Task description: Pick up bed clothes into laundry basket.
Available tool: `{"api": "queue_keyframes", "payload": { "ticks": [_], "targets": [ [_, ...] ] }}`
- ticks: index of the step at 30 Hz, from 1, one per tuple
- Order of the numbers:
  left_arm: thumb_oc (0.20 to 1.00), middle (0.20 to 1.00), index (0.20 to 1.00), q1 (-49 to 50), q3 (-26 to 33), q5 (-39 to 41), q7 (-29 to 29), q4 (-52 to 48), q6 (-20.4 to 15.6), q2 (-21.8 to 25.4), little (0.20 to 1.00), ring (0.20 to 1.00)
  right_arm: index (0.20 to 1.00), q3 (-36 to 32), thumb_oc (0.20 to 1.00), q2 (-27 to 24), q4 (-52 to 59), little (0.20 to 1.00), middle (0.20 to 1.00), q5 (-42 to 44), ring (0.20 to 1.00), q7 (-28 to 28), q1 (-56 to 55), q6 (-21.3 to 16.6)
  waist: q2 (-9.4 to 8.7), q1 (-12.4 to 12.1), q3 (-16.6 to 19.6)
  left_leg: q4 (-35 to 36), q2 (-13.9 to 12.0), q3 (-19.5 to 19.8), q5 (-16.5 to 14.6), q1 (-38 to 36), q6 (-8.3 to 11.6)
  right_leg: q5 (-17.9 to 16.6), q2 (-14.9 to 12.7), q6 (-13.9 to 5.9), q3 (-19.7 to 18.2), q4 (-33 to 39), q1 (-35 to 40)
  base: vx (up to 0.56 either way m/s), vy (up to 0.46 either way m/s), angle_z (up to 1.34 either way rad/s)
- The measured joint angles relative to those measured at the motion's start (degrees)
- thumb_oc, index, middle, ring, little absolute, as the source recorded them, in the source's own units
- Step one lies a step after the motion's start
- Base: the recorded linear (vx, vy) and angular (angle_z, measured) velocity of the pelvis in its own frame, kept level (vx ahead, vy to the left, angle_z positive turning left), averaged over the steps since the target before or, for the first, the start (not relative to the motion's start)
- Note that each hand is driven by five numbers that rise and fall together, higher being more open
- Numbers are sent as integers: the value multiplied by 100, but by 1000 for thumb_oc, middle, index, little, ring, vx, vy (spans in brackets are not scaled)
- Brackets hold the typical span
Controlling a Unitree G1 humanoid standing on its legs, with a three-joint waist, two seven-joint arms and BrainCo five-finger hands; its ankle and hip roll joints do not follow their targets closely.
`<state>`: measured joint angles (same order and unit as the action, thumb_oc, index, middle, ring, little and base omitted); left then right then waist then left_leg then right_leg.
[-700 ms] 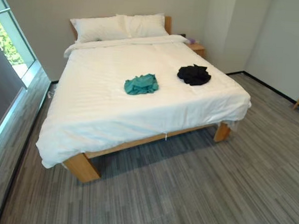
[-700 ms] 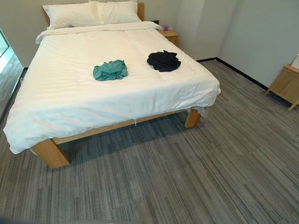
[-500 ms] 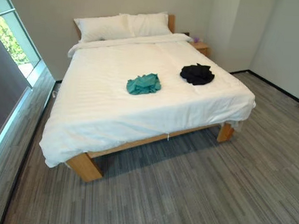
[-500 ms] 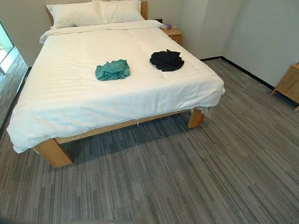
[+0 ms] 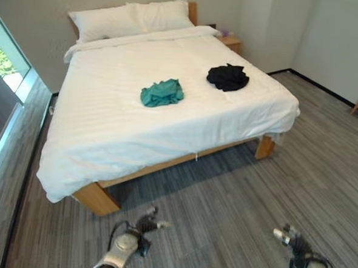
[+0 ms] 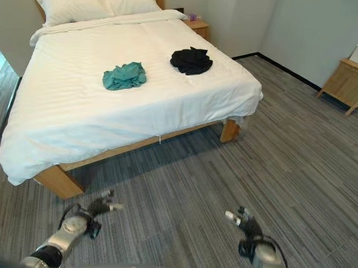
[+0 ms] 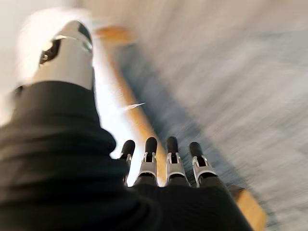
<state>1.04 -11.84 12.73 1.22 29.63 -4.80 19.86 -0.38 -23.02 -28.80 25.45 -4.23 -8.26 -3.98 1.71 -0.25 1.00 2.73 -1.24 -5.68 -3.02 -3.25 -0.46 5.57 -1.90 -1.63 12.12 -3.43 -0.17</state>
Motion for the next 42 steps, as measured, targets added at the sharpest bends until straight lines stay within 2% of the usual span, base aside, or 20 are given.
{"api": "queue_keyframes", "payload": {
  "ticks": [2, 5, 11, 14, 17, 19, 20, 21, 23, 25, 28, 31, 32, 33, 34, 35, 37, 38, 39, 42],
  "targets": [
    [1000, 1000, 1000, 322, 170, 235, -10, -985, -14, 30, 1000, 1000, 1000, -186, 1000, 38, 758, 1000, 1000, 12, 1000, 22, -206, -33, -20, -3, -15, 27, 3, 3, 2, -18, -1, -45, 13, -22, 1, 117, 67, 0, 0, 0],
    [1000, 1000, 1000, 370, 235, 233, -127, -1150, -93, 22, 1000, 1000, 1000, -161, 1000, 148, 886, 1000, 1000, -52, 1000, 156, -218, -164, -26, -3, -20, 36, 15, 5, 2, -41, -1, -60, 8, -40, 0, 203, 127, 0, 0, 0],
    [1000, 1000, 1000, 198, 227, 309, -517, 101, -435, -363, 1000, 1000, 1000, 236, 1000, 356, -40, 1000, 1000, -771, 1000, 674, -31, -448, -12, -5, -102, 121, 37, -10, 2, -82, -1, -69, -4, -49, -47, 254, 116, -21, 43, -5],
    [1000, 1000, 1000, 497, 549, 761, -662, -22, -403, -661, 1000, 1000, 1000, 309, 1000, 433, 441, 1000, 1000, -811, 1000, 715, -217, -433, -46, 3, -336, 129, 52, -42, 3, 11, -3, -108, -9, -77, -143, 217, -42, -55, 129, -17],
    [1000, 1000, 1000, 487, 571, 897, -746, -68, -398, -539, 1000, 1000, 1000, 321, 1000, 324, 461, 1000, 1000, -984, 1000, 693, 32, -436, 61, -51, -595, 129, -34, -253, 29, 18, -42, 14, -92, -286, -149, -1137, -790, -31, 125, -39],
    [1000, 1000, 1000, 424, 591, 897, -767, -139, -397, -428, 1000, 1000, 1000, 323, 1000, 347, 462, 1000, 1000, -985, 1000, 692, 105, -434, 0, 6, -698, 99, -2, -322, 9, 5, -67, 113, -279, -449, -30, -2036, -1231, 136, 68, -24],
    [1000, 1000, 1000, 325, 646, 896, -769, -194, -400, -328, 1000, 1000, 1000, 331, 1000, 362, 577, 1000, 1000, -985, 1000, 680, 176, -432, -51, 29, -883, 134, 24, -364, -79, -103, -181, 41, -538, -711, 31, -3277, -1875, 230, -19, -7],
    [1000, 1000, 1000, 318, 716, 894, -771, -191, -394, -336, 1000, 1000, 1000, 335, 1000, 375, 613, 1000, 1000, -985, 1000, 668, 144, -433, -75, 127, -921, 98, 49, -350, -125, -122, -209, 79, -648, -760, 6, -3398, -2029, 262, -86, -12],
    [1000, 1000, 1000, 353, 840, 893, -773, -195, -395, -295, 1000, 1000, 1000, 356, 1000, 394, 642, 1000, 1000, -984, 1000, 645, 59, -433, -69, 174, -949, 112, 76, -355, -213, -162, -132, 77, -843, -786, -27, -3078, -2228, 277, -144, -14],
    [1000, 1000, 1000, 324, 1033, 849, -791, -192, -390, -70, 1000, 1000, 1000, 369, 1000, 432, 649, 1000, 1000, -976, 1000, 624, -121, -419, -200, 196, -953, 106, 86, -447, -309, -188, 19, -179, -1137, -764, -18, -1572, -2368, 407, -218, -15],
    [1000, 1000, 1000, 213, 1116, 845, -881, -127, -390, -11, 1000, 1000, 1000, 363, 1000, 538, 539, 1000, 1000, -972, 1000, 620, -250, -397, -385, 336, -835, 60, 35, -306, -445, -234, 192, -645, -1352, -898, -190, -221, -2333, 339, -183, 15],
    [1000, 1000, 1000, 115, 1106, 845, -950, -117, -395, -106, 1000, 1000, 1000, 437, 1000, 608, 523, 1000, 1000, -974, 1000, 611, -201, -378, -385, 375, -770, 235, -277, -341, -652, -639, 517, -1000, -1458, -829, 368, 252, -2180, 445, -254, 7],
    [1000, 1000, 1000, 157, 1119, 845, -973, -116, -393, -241, 1000, 1000, 1000, 471, 1000, 567, 514, 1000, 1000, -974, 1000, 611, -136, -375, -210, 407, -725, 262, -542, -354, -735, -812, 636, -1423, -1346, -835, 712, 103, -2088, 519, -331, -5],
    [1000, 1000, 1000, 276, 1049, 847, -964, -311, -389, -430, 1000, 1000, 1000, 555, 1000, 429, 520, 1000, 1000, -975, 1000, 553, 25, -371, 92, 446, -648, 125, -1012, -286, -662, -1011, 720, -1552, -1020, -755, 941, -497, -2054, 357, -241, -9],
    [1000, 1000, 1000, 279, 972, 849, -939, -351, -395, -452, 1000, 1000, 1000, 558, 1000, 363, 513, 1000, 1000, -975, 1000, 494, 98, -371, 150, 450, -631, -79, -1153, -269, -530, -991, 740, -1335, -914, -433, 965, -747, -2062, 356, -276, -6],
    [1000, 1000, 1000, 265, 953, 850, -909, -352, -396, -479, 1000, 1000, 1000, 544, 1000, 310, 507, 1000, 1000, -974, 1000, 457, 163, -372, 147, 460, -618, -409, -1248, -186, -406, -903, 812, -1151, -866, -295, 979, -906, -2034, 334, -411, -16],
    [1000, 1000, 1000, 298, 979, 951, -845, -335, -399, -569, 1000, 1000, 1000, 519, 1000, 80, 480, 1000, 1000, -961, 1000, 389, 341, -379, 139, 458, -574, -1276, -1391, 108, 260, -595, 1002, -712, -715, -61, 1030, -1210, -1867, 342, -451, -6],
    [1000, 1000, 1000, 143, 1160, 1346, -786, -338, -420, -755, 1000, 1000, 1000, 399, 1000, -24, 533, 1000, 1000, -897, 1000, 369, 257, -385, 13, 415, -601, -2637, -1452, 273, 633, 37, 921, -469, -743, 228, 1056, -1271, -1704, 327, -369, 0],
    [1000, 1000, 1000, 114, 1205, 1638, -755, -346, -460, -840, 1000, 1000, 1000, 360, 1000, -67, 529, 1000, 1000, -854, 1000, 348, 235, -375, -29, 303, -599, -3390, -1448, 404, 1035, 372, 946, -394, -683, 344, 1037, -1229, -1583, 473, -478, -17],
    [1000, 1000, 1000, 173, 1507, 2203, -734, -479, -460, -1159, 1000, 1000, 1000, 283, 1000, -148, 635, 1000, 1000, -678, 1000, 277, 10, -367, -269, 97, -663, -5090, -1301, 318, 1038, 1274, 937, -95, -485, 586, 942, -753, -886, 431, -315, -16]
  ]
}}
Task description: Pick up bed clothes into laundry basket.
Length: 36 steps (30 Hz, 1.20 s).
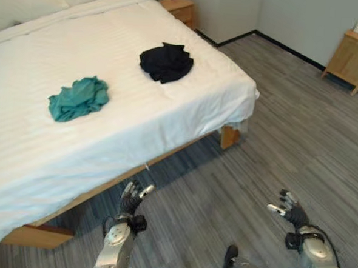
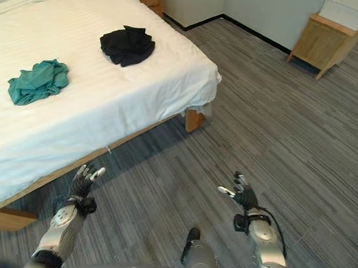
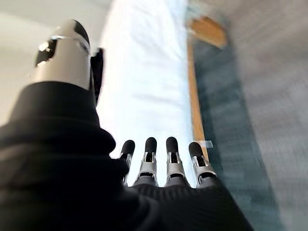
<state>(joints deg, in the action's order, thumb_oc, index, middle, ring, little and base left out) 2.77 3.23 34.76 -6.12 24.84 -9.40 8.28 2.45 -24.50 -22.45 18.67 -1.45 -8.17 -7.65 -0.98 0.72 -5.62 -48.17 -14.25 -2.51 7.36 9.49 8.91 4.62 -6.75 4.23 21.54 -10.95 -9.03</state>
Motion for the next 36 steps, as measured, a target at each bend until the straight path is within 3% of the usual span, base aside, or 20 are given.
{"api": "queue_keyframes", "payload": {
  "ticks": [2, 3, 5, 8, 10, 11, 12, 13, 15, 18, 19, 20, 21, 23, 25, 28, 29, 31, 35, 36],
  "targets": [
    [1000, 1000, 1000, 80, 349, 473, -44, -192, -164, -74, 1000, 1000, 1000, -3, 1000, 50, 13, 1000, 1000, 173, 1000, -31, -41, 77, -311, -319, -134, 46, -146, -916, -444, 718, -31, -26, 176, -46, 81, 732, 885, 530, -189, 9],
    [1000, 1000, 1000, 109, 478, 567, -104, -191, -213, -53, 1000, 1000, 1000, -60, 1000, 75, 39, 1000, 1000, 255, 1000, -30, 10, 49, -293, -375, -101, 409, -319, -1412, -414, 992, -77, -66, 277, -226, 271, 861, 1083, 449, -40, 22],
    [1000, 1000, 1000, 281, 618, 567, -238, -73, -218, 209, 1000, 1000, 1000, -134, 1000, 92, 105, 1000, 1000, 445, 1000, -17, 94, -12, -267, -500, -75, 1448, -334, -1978, -282, 1450, -205, 14, 542, -257, 392, 1218, 1600, 567, 68, 16],
    [1000, 1000, 1000, 203, 920, 569, -422, 225, -320, 258, 1000, 1000, 1000, -221, 1000, 76, 196, 1000, 1000, 448, 1000, 50, 234, -56, -83, -565, 105, 3611, 222, -2088, -232, 1440, -270, 245, 752, -553, 626, 1433, 1952, 413, 24, 33],
    [1000, 1000, 1000, 161, 1033, 681, -509, 291, -405, 243, 1000, 1000, 1000, -190, 1000, 112, 201, 1000, 1000, 460, 1000, 126, 281, -58, -85, -621, 165, 3965, 485, -2353, -164, 1286, -368, 489, 736, -781, 736, 1478, 2277, 512, 7, 46],
    [1000, 1000, 1000, 155, 1203, 775, -590, 289, -461, 164, 1000, 1000, 1000, -188, 1000, 157, 283, 1000, 1000, 518, 1000, 125, 248, -57, -123, -536, 264, 3930, 668, -3065, -169, 969, -414, 678, 649, -1042, 944, 1401, 2590, 533, 113, 65],
    [1000, 1000, 1000, 173, 1245, 771, -614, 279, -465, 120, 1000, 1000, 1000, -183, 1000, 117, 407, 1000, 1000, 564, 1000, 117, 189, -56, -38, -544, 364, 3870, 698, -3383, -293, 727, -678, 769, 652, -1169, 962, 1202, 2711, 397, 134, 76],
    [1000, 1000, 1000, 181, 1292, 771, -623, 280, -468, 118, 1000, 1000, 1000, -167, 1000, 148, 402, 1000, 1000, 614, 1000, 109, 176, -54, -88, -547, 478, 4047, 862, -3295, -408, 583, -1534, 808, 562, -1217, 923, 1008, 2758, 288, 141, 49],
    [1000, 1000, 1000, 197, 1291, 763, -669, 211, -509, 115, 1000, 1000, 1000, -86, 1000, 184, 417, 1000, 1000, 609, 1000, 61, 162, -51, -231, -583, 619, 4398, 1193, -3046, -440, 278, -1882, 774, 222, -1195, 922, 272, 2666, 341, 255, 52],
    [1000, 1000, 1000, 85, 1317, 766, -729, 209, -501, 118, 1000, 1000, 1000, -113, 1000, 284, 598, 1000, 1000, 536, 1000, 8, 82, -36, -384, -543, 622, 4855, 1708, -2686, -493, -388, -1921, 36, -508, -1229, 919, -2160, 2082, 396, 366, 87],
    [1000, 1000, 1000, 104, 1240, 767, -740, -4, -502, 143, 1000, 1000, 1000, -133, 1000, 337, 835, 1000, 1000, 412, 1000, -7, 41, -56, -467, -507, 568, 5226, 2048, -2275, -722, -912, -2117, -1079, -1347, -1322, 518, -4338, 1163, 257, 124, 137],
    [1000, 1000, 1000, 38, 1059, 713, -749, -3, -498, 170, 1000, 1000, 1000, -187, 1000, 410, 848, 1000, 1000, 382, 1000, -10, 22, -65, -408, -346, 522, 5347, 2117, -1874, -734, -1178, -2056, -831, -1448, -1265, 107, -4949, 592, 246, 21, 156],
    [1000, 1000, 1000, -32, 860, 663, -753, 3, -493, 240, 1000, 1000, 1000, -189, 1000, 423, 831, 1000, 1000, 382, 1000, -8, 11, -50, -237, -217, 456, 5345, 2018, -1543, -736, -1283, -2033, -438, -1225, -1119, -304, -5085, 125, 237, -71, 170],
    [1000, 1000, 1000, -187, 618, 491, -697, -64, -447, 299, 1000, 1000, 1000, -122, 1000, 218, 804, 1000, 1000, 382, 1000, -39, 4, -14, 131, -76, 382, 5341, 1634, -1524, -852, -1417, -1757, 82, -976, -1211, -1013, -4392, -1187, 350, -225, 151],
    [1000, 1000, 1000, -237, 658, 490, -664, -86, -436, 389, 1000, 1000, 1000, -134, 1000, 190, 807, 1000, 1000, 383, 1000, -76, -76, -7, 143, 36, 301, 5335, 1451, -1048, -909, -1645, -1487, -45, -1070, -1186, -1210, -2144, -1361, 375, -288, 142],
    [1000, 1000, 1000, 129, 633, 439, -578, -212, -445, 688, 1000, 1000, 1000, -154, 1000, 178, 863, 1000, 1000, 214, 1000, -190, -202, -20, -140, 77, 392, 5291, 1297, -775, -1244, -1894, -1087, -393, -721, -1391, -1987, -444, -1254, 236, -174, 95],
    [1000, 1000, 1000, 290, 630, 425, -527, -174, -438, 907, 1000, 1000, 1000, -216, 1000, 97, 874, 1000, 1000, -17, 1000, -237, -357, -24, -645, 78, 565, 5287, 1350, -409, -1374, -2148, -850, -862, -538, -1214, -2239, 60, -931, 113, -159, 111],
    [1000, 1000, 1000, 415, 604, 410, -447, -72, -392, 577, 1000, 1000, 1000, -468, 1000, -238, 839, 1000, 1000, -316, 1000, -254, -226, 24, -463, -38, 562, 4751, 983, -547, -1453, -1962, -729, -1243, -241, -948, -2101, 312, -598, 110, -181, 57],
    [1000, 1000, 1000, 673, 667, 434, -211, -78, -382, 132, 1000, 1000, 1000, -660, 1000, -915, 997, 1000, 1000, -1091, 1000, -117, 310, 12, -412, -112, 555, 4971, 1091, -630, -1396, -1387, -811, -1483, -3, -753, -1817, 1444, -32, 96, -115, 7],
    [1000, 1000, 1000, 746, 686, 445, -135, -60, -384, 136, 1000, 1000, 1000, -678, 1000, -1421, 1051, 1000, 1000, -1446, 1000, -98, 555, -2, -301, -181, 527, 5012, 1104, -535, -1194, -1290, -909, -1496, 200, -753, -1754, 1658, 160, 45, -54, -12]
  ]
}}
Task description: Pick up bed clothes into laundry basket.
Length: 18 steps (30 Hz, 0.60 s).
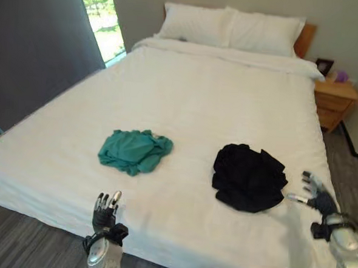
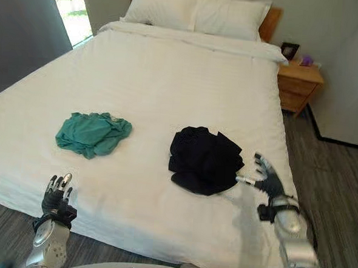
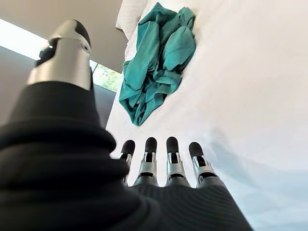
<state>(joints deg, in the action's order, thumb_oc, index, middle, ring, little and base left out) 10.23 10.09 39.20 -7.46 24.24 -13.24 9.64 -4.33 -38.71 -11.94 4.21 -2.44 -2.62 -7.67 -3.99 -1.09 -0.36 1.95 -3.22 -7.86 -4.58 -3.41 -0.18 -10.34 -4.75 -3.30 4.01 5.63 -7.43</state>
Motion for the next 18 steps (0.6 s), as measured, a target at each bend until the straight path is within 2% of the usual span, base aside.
{"api": "queue_keyframes", "payload": {
  "ticks": [1, 3, 6, 9, 12, 13, 15, 17, 18],
  "targets": [
    [1000, 1000, 1000, 67, 70, 7, 18, 29, -3, 3, 1000, 1000, 1000, -3, 1000, -121, 37, 1000, 1000, -170, 1000, 45, 150, -6, -6, -84, 8, 29, -81, -1, -3, -29, -6, 31, 61, 5, 31, 22, 51, 60, -71, -11],
    [1000, 1000, 1000, 86, 100, 17, 53, 151, 1, -2, 1000, 1000, 1000, 8, 1000, -506, 170, 1000, 1000, -525, 1000, 85, 334, -55, 55, -63, 47, 183, -180, -4, 15, -87, 18, 99, 125, 25, 160, 30, 72, 37, -47, 17],
    [1000, 1000, 1000, 128, 98, 68, 153, 147, 5, -1, 1000, 1000, 1000, 136, 1000, -713, 264, 1000, 1000, -1216, 1000, 66, 604, -47, 41, -133, 13, 205, -219, 37, 101, -77, 146, 96, 149, -14, 231, 21, 67, 29, -48, 10],
    [1000, 1000, 1000, 32, -108, 105, 236, 145, 15, 21, 1000, 1000, 1000, 1039, 1000, -1239, 183, 1000, 1000, -2245, 1000, 50, 1424, -118, 74, -224, -21, 224, -164, 72, 129, -81, 188, 94, 74, -23, 282, 26, 82, 4, -9, 7],
    [1000, 1000, 1000, -13, -360, 114, 320, 138, 34, 135, 1000, 1000, 1000, 1969, 1000, -1241, -286, 1000, 1000, -2632, 1000, 45, 2187, -115, 61, -289, -25, 234, -137, 104, 130, -93, 192, 101, 35, -38, 320, 33, 97, -14, -7, 12],
    [1000, 1000, 1000, -38, -475, 119, 356, 107, 48, 185, 1000, 1000, 1000, 2583, 1000, -1176, -610, 1000, 1000, -2739, 1000, 36, 2572, -109, 64, -382, -40, 250, -123, 188, 133, -67, 190, 113, 8, -40, 386, 36, 104, 1, -2, 21],
    [1000, 1000, 1000, -79, -536, 120, 390, 105, 85, 187, 1000, 1000, 1000, 2908, 1000, -1129, -822, 1000, 1000, -2917, 1000, -51, 2701, -132, 78, -482, -57, 289, -114, 236, 163, -52, 192, 112, -18, -49, 463, 33, 95, -8, -1, 21],
    [1000, 1000, 1000, -39, -589, 121, 387, 107, 104, 270, 1000, 1000, 1000, 3562, 1000, -699, -1804, 1000, 1000, -3048, 1000, -66, 3250, -110, 98, -584, -92, 281, -96, 304, 188, 45, 215, 113, -50, -49, 529, 35, 67, -65, -17, 20],
    [1000, 1000, 1000, -52, -656, 123, 390, 106, 105, 340, 1000, 1000, 1000, 4020, 1000, -267, -2698, 1000, 1000, -3202, 1000, -77, 3549, -14, 101, -661, -105, 255, -88, 387, 214, 169, 242, 114, -76, -57, 596, 36, -7, -106, -29, 23]
  ]
}}
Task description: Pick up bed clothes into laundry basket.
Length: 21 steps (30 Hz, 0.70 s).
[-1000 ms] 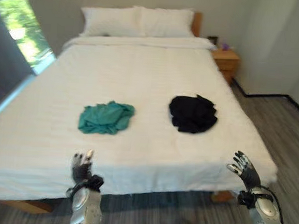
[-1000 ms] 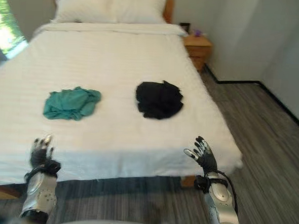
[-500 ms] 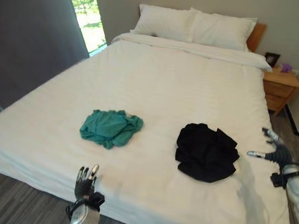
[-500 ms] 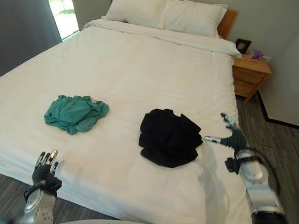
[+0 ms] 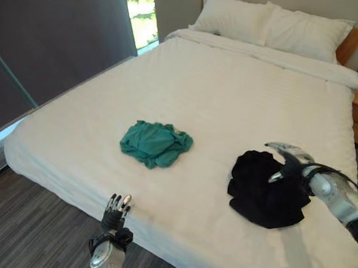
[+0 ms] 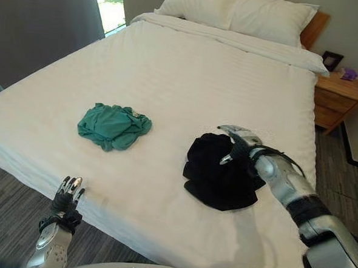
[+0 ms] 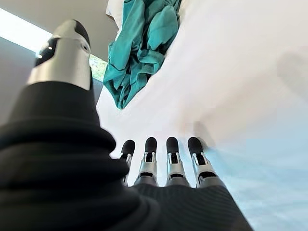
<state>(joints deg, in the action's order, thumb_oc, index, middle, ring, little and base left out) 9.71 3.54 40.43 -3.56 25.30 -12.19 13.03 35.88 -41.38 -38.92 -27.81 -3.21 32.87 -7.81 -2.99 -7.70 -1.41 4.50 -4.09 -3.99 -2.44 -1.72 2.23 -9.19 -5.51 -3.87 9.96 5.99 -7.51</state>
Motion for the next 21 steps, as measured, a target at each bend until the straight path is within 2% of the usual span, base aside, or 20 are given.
{"api": "queue_keyframes", "payload": {
  "ticks": [1, 2, 3, 5, 6, 7, 8, 9, 11, 14, 16, 17, 19, 21],
  "targets": [
    [1000, 1000, 1000, -34, -25, 0, 3, 1, 10, 5, 1000, 1000, 1000, 76, 1000, 28, -83, 1000, 1000, -72, 1000, -32, -9, 15, -9, 0, -9, -6, 4, 13, 4, 22, 7, -3, -5, -5, 13, -1, -43, -70, -20, 33],
    [1000, 1000, 1000, -29, -41, 12, 2, 3, 17, 28, 1000, 1000, 1000, 188, 1000, 310, -517, 1000, 1000, -239, 1000, -78, 13, -6, 100, -118, -100, -48, 17, 128, 64, 192, 36, -16, -45, -19, 111, -2, -105, -70, -13, 32],
    [1000, 1000, 1000, -46, -72, 67, 6, 6, 33, 64, 1000, 1000, 1000, 231, 1000, 547, -1050, 1000, 1000, -372, 1000, -34, 140, 48, 53, -84, -104, -93, 18, 169, 65, 233, 35, -17, -53, -19, 173, -2, -137, -40, -11, 42],
    [1000, 1000, 1000, -34, -76, 188, 2, 25, 49, 80, 1000, 1000, 1000, 402, 1000, 739, -1522, 1000, 1000, -652, 1000, -63, 137, 154, 141, -257, -190, -75, 34, 266, 115, 324, 78, -19, -69, -17, 239, -8, -191, -40, -13, 25],
    [1000, 1000, 1000, -14, -27, 208, -4, 34, 61, 124, 1000, 1000, 1000, 350, 1000, 923, -2097, 1000, 1000, -1042, 1000, 195, 334, 173, 209, -314, -250, -80, 49, 317, 131, 380, 83, -25, -86, -20, 286, -4, -221, -14, -1, 12],
    [1000, 1000, 1000, 1, 43, 209, -7, 31, 64, 132, 1000, 1000, 1000, 342, 1000, 931, -2106, 1000, 1000, -1139, 1000, 198, 361, 197, 232, -355, -253, -81, 49, 328, 135, 400, 84, -25, -92, -20, 310, -13, -221, 9, 4, 13],
    [1000, 1000, 1000, 4, 107, 209, -7, 26, 66, 144, 1000, 1000, 432, 324, 432, 934, -2115, 432, 432, -1275, 432, 191, 353, 213, 237, -354, -255, -84, 48, 332, 135, 411, 85, -24, -94, -20, 315, -8, -222, 22, 3, 13],
    [1000, 1000, 1000, 36, 177, 205, -4, 18, 82, 197, 1000, 1000, 200, 249, 200, 1040, -2333, 200, 200, -1460, 200, 202, 363, 218, 279, -347, -267, -76, 47, 393, 131, 470, 87, -4, -111, -19, 375, 4, -224, 32, 13, 17],
    [1000, 1000, 1000, 7, 304, 199, -8, -34, 111, 366, 1000, 1000, 200, 179, 200, 1138, -2413, 200, 200, -1793, 200, 362, 370, 328, 197, -311, -216, -73, 68, 460, 130, 467, 89, 15, -131, -2, 436, 2, -224, 44, 29, 19],
    [1000, 1000, 1000, -24, 406, 89, -35, -79, 115, 731, 1000, 1000, 200, 145, 200, 1112, -2091, 200, 200, -2314, 200, 358, 166, 537, 188, -309, -143, -62, 110, 462, 97, 455, 88, 21, -175, -9, 439, 5, -241, 50, 47, 9],
    [1000, 1000, 1000, -80, 410, -176, -87, -116, 151, 1130, 1000, 1000, 200, 30, 200, 974, -1485, 200, 200, -2410, 200, 351, -129, 595, 161, -231, -128, -51, 141, 449, 111, 456, 82, 17, -206, -15, 416, 4, -249, 74, 42, 2],
    [1000, 1000, 1000, -123, 400, -535, -121, -387, 254, 1605, 1000, 1000, 200, -196, 200, 822, -977, 200, 200, -2400, 200, 351, -474, 567, 139, -135, -112, -24, 160, 419, 131, 442, 98, 15, -225, -20, 391, 5, -258, 44, 31, -5],
    [1000, 1000, 1000, -352, 525, -924, -142, -694, 223, 2128, 1000, 1000, 200, -291, 200, 753, -680, 200, 200, -2386, 200, 348, -758, 495, 178, -31, -47, 18, 169, 309, 165, 398, 57, -23, -248, -76, 348, 4, -231, 40, 34, -18],
    [1000, 1000, 1000, -642, 469, -1129, -176, -780, 284, 2299, 1000, 1000, 200, -343, 200, 754, -643, 200, 200, -2342, 200, 349, -863, 468, 190, 9, -4, 44, 179, 276, 165, 343, 57, -26, -249, -79, 324, 0, -212, 67, 40, -16]
  ]
}}
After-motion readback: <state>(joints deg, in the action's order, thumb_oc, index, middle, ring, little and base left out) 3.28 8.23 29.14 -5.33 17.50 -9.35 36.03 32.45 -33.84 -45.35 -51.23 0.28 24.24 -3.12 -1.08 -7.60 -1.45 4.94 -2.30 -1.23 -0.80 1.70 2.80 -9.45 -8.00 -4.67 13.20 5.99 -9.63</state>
